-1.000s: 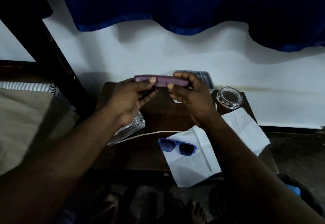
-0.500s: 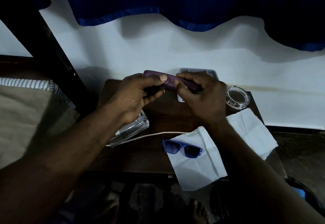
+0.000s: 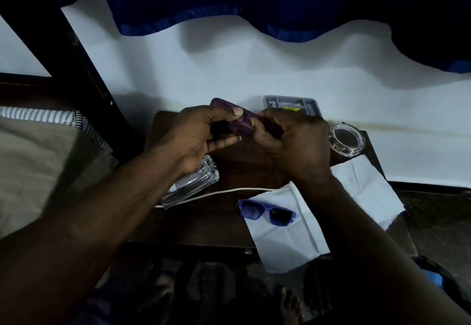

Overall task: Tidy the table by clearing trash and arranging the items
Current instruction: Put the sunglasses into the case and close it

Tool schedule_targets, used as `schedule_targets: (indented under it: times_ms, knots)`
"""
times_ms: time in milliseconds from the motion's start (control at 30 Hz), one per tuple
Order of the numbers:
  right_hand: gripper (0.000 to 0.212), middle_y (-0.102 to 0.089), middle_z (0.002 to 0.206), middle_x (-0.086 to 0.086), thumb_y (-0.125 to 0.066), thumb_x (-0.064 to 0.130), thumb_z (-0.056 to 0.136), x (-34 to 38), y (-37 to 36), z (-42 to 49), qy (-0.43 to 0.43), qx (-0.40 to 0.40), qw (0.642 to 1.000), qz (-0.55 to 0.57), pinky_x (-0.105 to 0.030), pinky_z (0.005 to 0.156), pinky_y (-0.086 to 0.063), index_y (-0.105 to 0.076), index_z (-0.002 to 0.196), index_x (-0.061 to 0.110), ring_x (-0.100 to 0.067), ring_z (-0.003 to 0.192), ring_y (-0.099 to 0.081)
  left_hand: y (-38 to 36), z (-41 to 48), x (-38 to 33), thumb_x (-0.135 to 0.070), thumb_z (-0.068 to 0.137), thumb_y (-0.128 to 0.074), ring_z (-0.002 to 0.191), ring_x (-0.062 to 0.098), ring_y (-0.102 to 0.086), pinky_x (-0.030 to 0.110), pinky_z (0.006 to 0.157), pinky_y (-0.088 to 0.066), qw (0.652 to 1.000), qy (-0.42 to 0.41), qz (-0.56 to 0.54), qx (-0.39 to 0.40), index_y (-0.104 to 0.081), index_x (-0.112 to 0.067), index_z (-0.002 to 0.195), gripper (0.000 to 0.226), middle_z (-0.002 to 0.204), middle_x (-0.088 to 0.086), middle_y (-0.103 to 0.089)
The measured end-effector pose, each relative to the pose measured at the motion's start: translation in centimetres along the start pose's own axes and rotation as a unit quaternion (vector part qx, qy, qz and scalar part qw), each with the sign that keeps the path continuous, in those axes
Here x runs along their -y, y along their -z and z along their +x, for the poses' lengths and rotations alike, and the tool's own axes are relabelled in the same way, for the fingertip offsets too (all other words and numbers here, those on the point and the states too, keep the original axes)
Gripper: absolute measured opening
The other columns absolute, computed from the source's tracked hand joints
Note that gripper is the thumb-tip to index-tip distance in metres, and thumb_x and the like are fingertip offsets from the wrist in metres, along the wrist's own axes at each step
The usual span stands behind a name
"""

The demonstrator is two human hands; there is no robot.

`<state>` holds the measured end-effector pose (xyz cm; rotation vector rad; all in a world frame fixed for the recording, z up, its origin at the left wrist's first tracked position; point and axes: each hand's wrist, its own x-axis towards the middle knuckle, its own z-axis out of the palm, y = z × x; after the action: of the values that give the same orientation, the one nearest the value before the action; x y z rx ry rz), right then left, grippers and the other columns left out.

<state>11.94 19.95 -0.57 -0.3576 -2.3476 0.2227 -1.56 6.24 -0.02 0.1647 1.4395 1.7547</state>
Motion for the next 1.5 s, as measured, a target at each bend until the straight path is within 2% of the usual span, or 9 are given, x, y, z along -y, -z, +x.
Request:
schedule_targets:
  times_ms: [200, 333, 667, 967, 1067, 1167, 1333, 1433, 1500]
  knots:
    - [0.023, -0.077, 0.077, 0.002, -0.069, 0.039, 0.093, 0.0, -0.3, 0.3, -0.022, 0.028, 0.999, 0.04, -0.037, 0.061, -0.055, -0.08, 0.091, 0.019, -0.018, 0.066, -0.072, -0.2, 0.0, -0.3, -0.01, 0.079, -0.08, 0.075, 0.019, -0.075, 0.028, 0.065, -0.06, 1.0, -0.011, 0.015, -0.019, -0.073, -0.007, 0.087, 0.011, 0.083, 0.008, -0.077]
    - [0.017, -0.081, 0.087, 0.002, -0.078, 0.027, 0.087, -1.0, 0.1, 0.5, -0.019, 0.099, 0.99, 0.098, -0.035, 0.071, -0.062, -0.081, 0.1, 0.016, -0.011, 0.079, -0.076, -0.4, -0.3, 0.2, -0.008, 0.078, -0.082, 0.086, 0.029, -0.077, 0.032, 0.069, -0.062, 0.995, -0.032, 0.084, -0.04, -0.073, 0.002, 0.101, 0.027, 0.097, 0.019, -0.077]
    - [0.025, -0.08, 0.101, 0.004, -0.074, 0.022, 0.094, -2.4, 0.1, 0.1, -0.032, 0.171, 0.962, 0.209, -0.038, 0.079, -0.058, -0.078, 0.118, 0.018, -0.008, 0.088, -0.075, -1.0, -0.3, 0.8, -0.008, 0.074, -0.085, 0.08, 0.028, -0.075, 0.035, 0.072, -0.063, 0.992, -0.039, 0.118, -0.032, -0.072, 0.006, 0.104, 0.036, 0.094, 0.02, -0.076]
    - [0.025, -0.077, 0.091, -0.006, -0.058, 0.014, 0.098, -0.8, 0.4, -0.4, 0.038, 0.147, 0.984, 0.09, -0.038, 0.07, -0.052, -0.074, 0.117, 0.012, -0.029, 0.078, -0.071, -1.3, 0.0, 1.0, -0.011, 0.077, -0.083, 0.076, 0.026, -0.075, 0.034, 0.067, -0.061, 0.995, -0.023, 0.088, -0.041, -0.079, -0.003, 0.087, 0.014, 0.083, 0.014, -0.076]
    - [0.04, -0.075, 0.091, -0.012, -0.041, 0.023, 0.093, 0.0, -0.2, -0.5, 0.027, 0.134, 0.99, 0.041, -0.043, 0.069, -0.052, -0.073, 0.114, 0.01, -0.036, 0.078, -0.069, -1.2, 0.1, 1.1, -0.01, 0.077, -0.082, 0.077, 0.026, -0.076, 0.035, 0.066, -0.062, 0.996, -0.012, 0.073, -0.041, -0.078, -0.005, 0.086, 0.011, 0.085, 0.012, -0.077]
    - [0.033, -0.077, 0.096, -0.008, -0.047, 0.021, 0.097, -0.9, -0.7, -0.4, -0.048, 0.136, 0.986, 0.08, -0.044, 0.074, -0.054, -0.074, 0.115, 0.014, -0.032, 0.083, -0.071, -1.0, 0.0, 1.2, -0.005, 0.076, -0.079, 0.079, 0.028, -0.074, 0.035, 0.069, -0.062, 0.996, -0.009, 0.085, -0.005, -0.076, -0.003, 0.087, 0.012, 0.084, 0.013, -0.076]
    - [0.017, -0.077, 0.098, 0.015, -0.073, 0.035, 0.091, -2.6, -0.6, 0.2, -0.261, 0.073, 0.943, 0.192, -0.028, 0.087, -0.058, -0.076, 0.107, 0.03, 0.005, 0.091, -0.07, -0.2, -0.1, 1.0, 0.013, 0.083, -0.059, 0.091, 0.025, -0.071, 0.039, 0.08, -0.063, 0.997, 0.006, 0.038, 0.068, -0.069, -0.006, 0.095, 0.024, 0.096, 0.012, -0.072]
    - [0.03, -0.077, 0.087, 0.006, -0.073, 0.056, 0.081, -2.6, -0.8, 0.0, -0.362, 0.086, 0.902, 0.22, -0.039, 0.081, -0.062, -0.074, 0.092, 0.028, -0.01, 0.085, -0.074, 0.0, 0.1, 0.6, 0.024, 0.078, -0.042, 0.1, 0.037, -0.069, 0.047, 0.088, -0.062, 0.998, 0.012, -0.034, 0.056, -0.063, -0.004, 0.099, 0.041, 0.102, 0.019, -0.068]
    - [0.036, -0.078, 0.091, -0.008, -0.072, 0.061, 0.077, -2.0, -0.9, -0.1, -0.42, 0.098, 0.841, 0.326, -0.054, 0.078, -0.063, -0.076, 0.091, 0.028, -0.031, 0.091, -0.076, -0.1, 0.3, 0.5, 0.027, 0.076, -0.036, 0.109, 0.043, -0.068, 0.049, 0.088, -0.061, 0.997, 0.021, -0.061, 0.052, -0.06, -0.003, 0.109, 0.051, 0.107, 0.021, -0.067]
